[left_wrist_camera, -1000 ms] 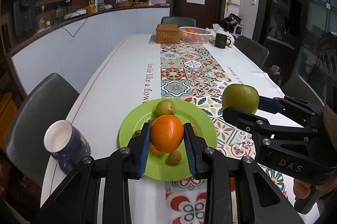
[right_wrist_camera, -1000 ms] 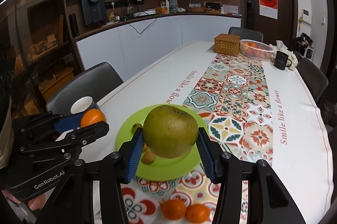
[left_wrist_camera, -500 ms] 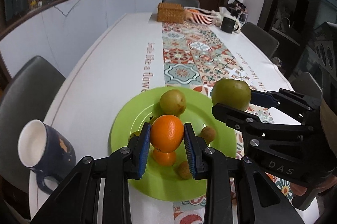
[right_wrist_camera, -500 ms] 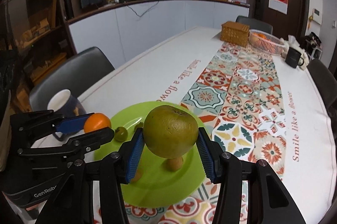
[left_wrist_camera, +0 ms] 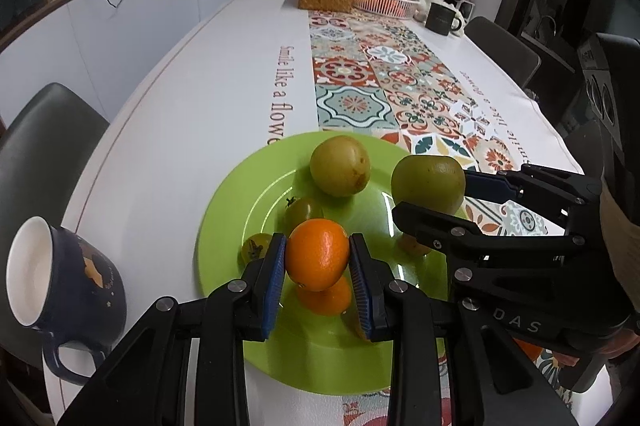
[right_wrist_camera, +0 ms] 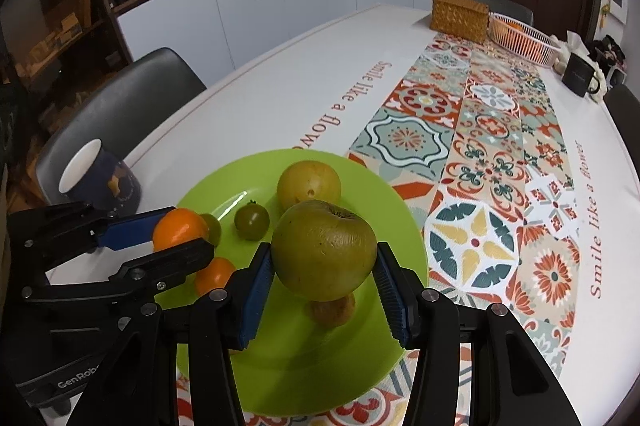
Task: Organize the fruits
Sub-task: 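Carry the tangerine and pear to the green plate and open both tools, then withdraw both tools from the plate toward the last two tangerines, then grasp a tangerine with the left tool while the right tool grasps the other tangerine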
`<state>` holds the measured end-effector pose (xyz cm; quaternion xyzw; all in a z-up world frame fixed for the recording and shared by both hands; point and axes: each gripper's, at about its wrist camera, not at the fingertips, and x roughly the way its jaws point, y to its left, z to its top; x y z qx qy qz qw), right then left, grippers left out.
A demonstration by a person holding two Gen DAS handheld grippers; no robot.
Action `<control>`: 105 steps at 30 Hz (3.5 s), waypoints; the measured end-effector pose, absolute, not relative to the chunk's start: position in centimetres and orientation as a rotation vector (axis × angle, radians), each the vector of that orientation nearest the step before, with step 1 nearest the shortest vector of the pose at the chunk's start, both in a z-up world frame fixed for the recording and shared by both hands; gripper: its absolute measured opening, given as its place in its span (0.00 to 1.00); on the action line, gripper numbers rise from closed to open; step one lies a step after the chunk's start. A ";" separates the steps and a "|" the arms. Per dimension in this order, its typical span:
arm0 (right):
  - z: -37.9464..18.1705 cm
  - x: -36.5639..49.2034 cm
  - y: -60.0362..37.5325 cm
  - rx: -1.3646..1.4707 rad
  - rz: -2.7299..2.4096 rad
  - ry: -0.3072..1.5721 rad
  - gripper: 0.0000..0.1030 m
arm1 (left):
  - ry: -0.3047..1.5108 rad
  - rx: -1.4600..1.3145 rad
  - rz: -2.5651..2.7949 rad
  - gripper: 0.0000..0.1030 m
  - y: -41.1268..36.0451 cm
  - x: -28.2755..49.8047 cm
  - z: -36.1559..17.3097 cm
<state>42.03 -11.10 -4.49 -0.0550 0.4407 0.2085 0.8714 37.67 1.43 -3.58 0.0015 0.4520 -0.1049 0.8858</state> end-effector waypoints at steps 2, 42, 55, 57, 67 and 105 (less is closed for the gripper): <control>-4.6 42.1 -11.1 -0.115 0.435 0.932 0.50 | 0.949 0.005 -0.214 0.30 1.4 37.8 -3.8; 5.6 24.0 -18.3 -0.107 0.353 0.577 0.73 | 0.623 0.109 -0.167 0.76 -2.7 20.7 5.5; 3.8 21.7 -21.0 -0.143 0.352 0.615 0.73 | 0.607 0.170 -0.251 0.77 -5.3 18.4 4.2; 3.5 21.6 -21.0 -0.156 0.363 0.625 0.73 | 0.610 0.188 -0.267 0.77 -5.7 18.5 3.8; 0.1 22.9 -20.7 -0.265 0.409 0.729 0.72 | 0.689 0.261 -0.397 0.76 -7.0 20.7 0.2; -8.7 29.6 -19.4 -0.404 0.600 0.969 0.41 | 0.983 0.208 -0.646 0.41 -9.9 28.0 -7.8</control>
